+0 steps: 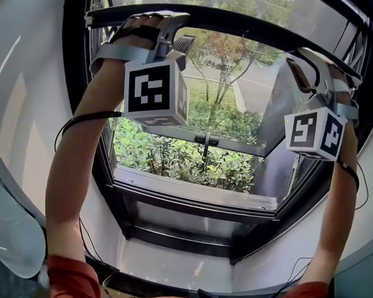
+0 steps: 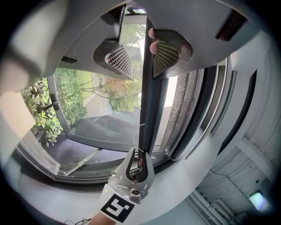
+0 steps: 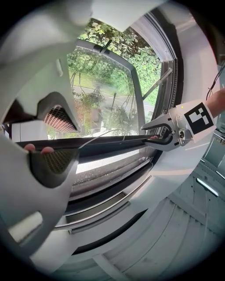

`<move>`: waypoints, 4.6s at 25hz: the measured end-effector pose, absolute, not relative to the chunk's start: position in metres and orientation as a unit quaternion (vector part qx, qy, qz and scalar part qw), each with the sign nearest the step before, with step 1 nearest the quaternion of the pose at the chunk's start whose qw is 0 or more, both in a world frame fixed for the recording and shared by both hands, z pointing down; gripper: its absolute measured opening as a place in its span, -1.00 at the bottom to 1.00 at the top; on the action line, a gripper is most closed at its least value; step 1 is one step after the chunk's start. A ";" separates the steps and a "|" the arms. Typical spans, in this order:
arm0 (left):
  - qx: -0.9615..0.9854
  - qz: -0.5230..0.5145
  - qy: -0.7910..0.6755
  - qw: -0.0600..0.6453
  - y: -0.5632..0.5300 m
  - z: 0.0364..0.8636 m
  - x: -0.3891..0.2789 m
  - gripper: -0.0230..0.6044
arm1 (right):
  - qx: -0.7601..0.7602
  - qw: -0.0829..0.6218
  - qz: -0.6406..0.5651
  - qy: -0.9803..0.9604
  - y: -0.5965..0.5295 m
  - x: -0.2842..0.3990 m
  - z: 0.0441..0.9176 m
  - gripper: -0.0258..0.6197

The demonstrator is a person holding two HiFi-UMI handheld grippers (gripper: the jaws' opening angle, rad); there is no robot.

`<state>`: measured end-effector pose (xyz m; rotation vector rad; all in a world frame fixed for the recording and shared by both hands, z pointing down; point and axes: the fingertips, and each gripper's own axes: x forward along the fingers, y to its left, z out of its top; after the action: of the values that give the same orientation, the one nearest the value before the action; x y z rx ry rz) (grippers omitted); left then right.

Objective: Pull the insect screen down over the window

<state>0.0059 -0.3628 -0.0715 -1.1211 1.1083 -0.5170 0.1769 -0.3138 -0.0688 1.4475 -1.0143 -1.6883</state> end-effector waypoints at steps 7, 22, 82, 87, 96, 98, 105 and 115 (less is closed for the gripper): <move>-0.525 -0.251 0.470 0.664 -0.361 -0.038 0.008 -0.45 | 0.555 0.347 -0.639 -0.404 -0.312 0.177 -0.041 -0.54; -0.541 -0.270 0.451 0.657 -0.358 0.010 0.004 -0.45 | 0.559 0.354 -0.605 -0.442 -0.309 0.174 0.007 -0.54; -0.696 -0.363 0.332 0.524 -0.343 0.325 0.002 -0.49 | 0.499 0.440 -0.400 -0.630 -0.297 0.171 0.328 -0.46; -0.709 -0.386 0.312 0.501 -0.341 0.352 0.001 -0.49 | 0.484 0.453 -0.371 -0.650 -0.295 0.170 0.355 -0.46; -0.731 -0.410 0.279 0.468 -0.336 0.392 0.000 -0.48 | 0.463 0.467 -0.329 -0.678 -0.289 0.168 0.396 -0.45; -0.734 -0.411 0.278 0.465 -0.335 0.396 0.000 -0.48 | 0.462 0.467 -0.324 -0.681 -0.288 0.168 0.399 -0.45; -0.737 -0.419 0.273 0.455 -0.335 0.400 -0.001 -0.48 | 0.459 0.458 -0.299 -0.700 -0.287 0.166 0.401 -0.43; -0.737 -0.437 0.258 0.446 -0.335 0.431 0.000 -0.48 | 0.443 0.496 -0.287 -0.689 -0.286 0.168 0.435 -0.39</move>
<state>0.0001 -0.3347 0.4308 -1.8264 0.6401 -1.0814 0.1677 -0.2863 0.4347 1.0730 -1.6697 -0.6940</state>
